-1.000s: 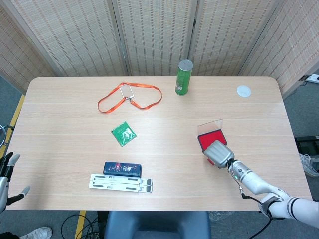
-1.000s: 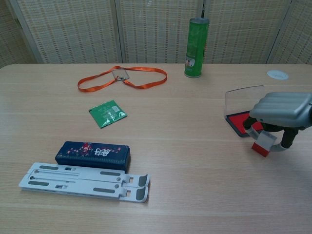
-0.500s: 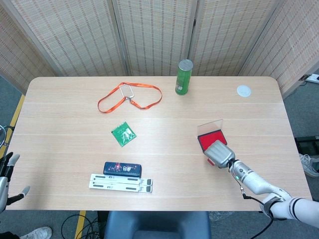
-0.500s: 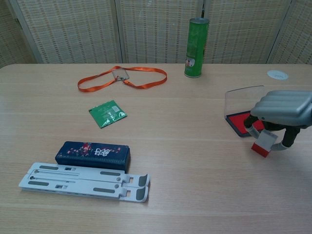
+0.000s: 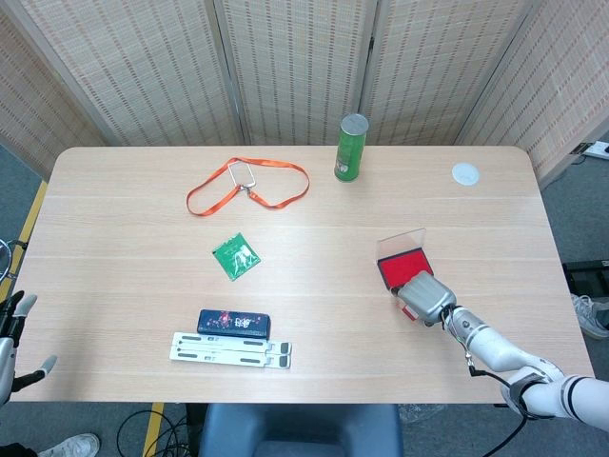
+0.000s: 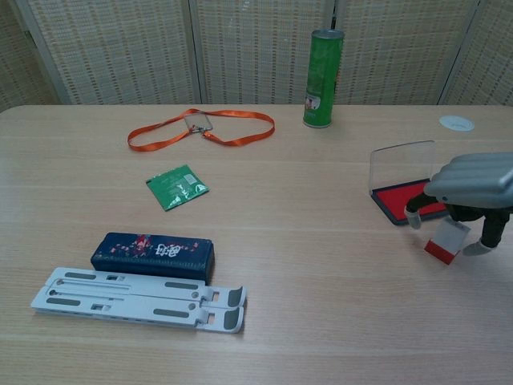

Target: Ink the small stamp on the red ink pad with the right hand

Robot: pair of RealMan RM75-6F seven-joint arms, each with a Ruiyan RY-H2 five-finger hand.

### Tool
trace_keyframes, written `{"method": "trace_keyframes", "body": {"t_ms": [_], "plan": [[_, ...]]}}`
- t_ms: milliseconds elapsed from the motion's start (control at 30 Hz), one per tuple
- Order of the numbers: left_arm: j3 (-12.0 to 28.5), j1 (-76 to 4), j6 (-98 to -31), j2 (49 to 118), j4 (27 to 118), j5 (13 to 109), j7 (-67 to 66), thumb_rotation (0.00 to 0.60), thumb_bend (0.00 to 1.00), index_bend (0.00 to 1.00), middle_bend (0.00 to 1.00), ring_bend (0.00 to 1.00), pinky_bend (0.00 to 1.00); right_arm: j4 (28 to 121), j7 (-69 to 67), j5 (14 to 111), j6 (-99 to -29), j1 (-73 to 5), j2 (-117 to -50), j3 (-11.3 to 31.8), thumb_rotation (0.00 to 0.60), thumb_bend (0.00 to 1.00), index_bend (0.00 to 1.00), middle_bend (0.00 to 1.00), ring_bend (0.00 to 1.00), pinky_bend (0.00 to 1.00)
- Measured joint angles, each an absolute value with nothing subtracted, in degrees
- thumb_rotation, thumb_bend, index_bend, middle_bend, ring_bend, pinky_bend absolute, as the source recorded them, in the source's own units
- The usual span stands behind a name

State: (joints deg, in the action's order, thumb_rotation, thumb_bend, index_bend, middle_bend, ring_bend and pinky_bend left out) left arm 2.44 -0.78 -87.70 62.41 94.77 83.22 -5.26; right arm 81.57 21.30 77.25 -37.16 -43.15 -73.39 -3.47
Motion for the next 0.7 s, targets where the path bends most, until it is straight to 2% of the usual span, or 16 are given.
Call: {"method": "trace_keyframes", "body": {"t_ms": [33, 100, 400, 533, 700], "plan": [[2.4, -0.8, -87.7, 62.4, 94.8, 83.2, -5.3, 0.600, 0.23, 0.00, 0.07, 0.10, 0.27, 81.9, 21.9, 76.6, -36.9, -43.2, -73.2, -3.5, 0.600, 0.16, 0.02, 0.99, 0.81, 0.74], [2.4, -0.8, -87.8, 62.4, 94.8, 83.3, -5.4, 0.600, 0.23, 0.00, 0.07, 0.10, 0.27, 82.7, 23.8, 75.0, -36.6, -43.4, -72.7, -3.5, 0.600, 0.15, 0.00, 0.98, 0.80, 0.72], [2.5, -0.7, -87.9, 62.5, 94.7, 83.4, -5.3, 0.600, 0.23, 0.00, 0.07, 0.10, 0.27, 91.4, 29.3, 71.2, -40.2, -42.9, -67.7, -3.5, 0.600, 0.12, 0.00, 0.91, 0.74, 0.67], [2.3, -0.7, -87.9, 62.6, 94.8, 83.6, -5.9, 0.600, 0.23, 0.00, 0.07, 0.10, 0.27, 97.3, 28.3, 73.4, -44.5, -41.6, -63.3, -3.3, 0.600, 0.12, 0.00, 0.91, 0.73, 0.67], [2.3, -0.8, -87.9, 62.8, 94.8, 83.4, -6.2, 0.600, 0.23, 0.00, 0.07, 0.10, 0.27, 101.0, 22.3, 80.1, -50.3, -39.0, -58.6, -3.4, 0.600, 0.11, 0.00, 0.84, 0.68, 0.63]]}}
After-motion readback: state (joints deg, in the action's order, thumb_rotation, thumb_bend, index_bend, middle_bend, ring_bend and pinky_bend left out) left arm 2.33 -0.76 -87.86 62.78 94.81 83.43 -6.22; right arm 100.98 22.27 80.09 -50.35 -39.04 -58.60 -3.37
